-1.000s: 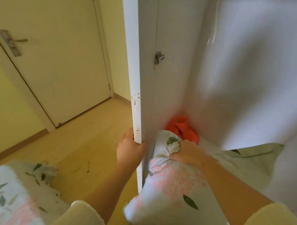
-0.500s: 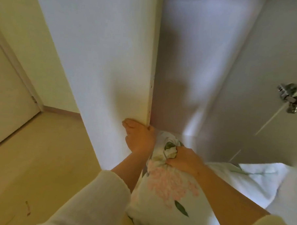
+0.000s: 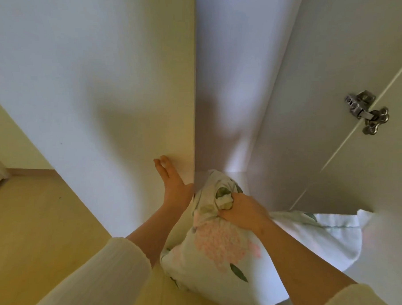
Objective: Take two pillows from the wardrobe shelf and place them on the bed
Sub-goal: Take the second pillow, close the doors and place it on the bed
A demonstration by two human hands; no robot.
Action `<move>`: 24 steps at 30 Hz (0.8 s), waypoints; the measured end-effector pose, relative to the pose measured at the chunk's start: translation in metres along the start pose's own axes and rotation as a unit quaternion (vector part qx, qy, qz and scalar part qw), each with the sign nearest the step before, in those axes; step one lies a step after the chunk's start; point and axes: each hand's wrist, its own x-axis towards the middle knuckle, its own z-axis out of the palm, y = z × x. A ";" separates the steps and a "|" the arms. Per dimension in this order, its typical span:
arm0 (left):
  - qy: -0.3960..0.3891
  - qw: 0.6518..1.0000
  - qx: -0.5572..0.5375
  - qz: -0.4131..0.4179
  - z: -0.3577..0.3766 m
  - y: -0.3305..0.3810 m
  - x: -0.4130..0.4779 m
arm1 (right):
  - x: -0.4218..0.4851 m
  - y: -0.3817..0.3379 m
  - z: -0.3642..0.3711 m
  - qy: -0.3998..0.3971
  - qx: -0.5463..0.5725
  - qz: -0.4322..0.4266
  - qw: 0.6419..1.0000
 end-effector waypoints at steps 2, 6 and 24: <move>-0.028 0.999 0.011 0.015 -0.006 -0.007 0.005 | 0.003 -0.003 0.002 0.003 0.004 0.006 1.000; -0.062 0.997 0.031 0.046 -0.021 -0.020 0.004 | 0.003 -0.009 0.006 0.007 0.005 0.005 1.000; -0.431 0.865 0.200 0.162 0.031 -0.005 -0.047 | -0.088 0.015 0.019 0.114 0.193 0.055 0.973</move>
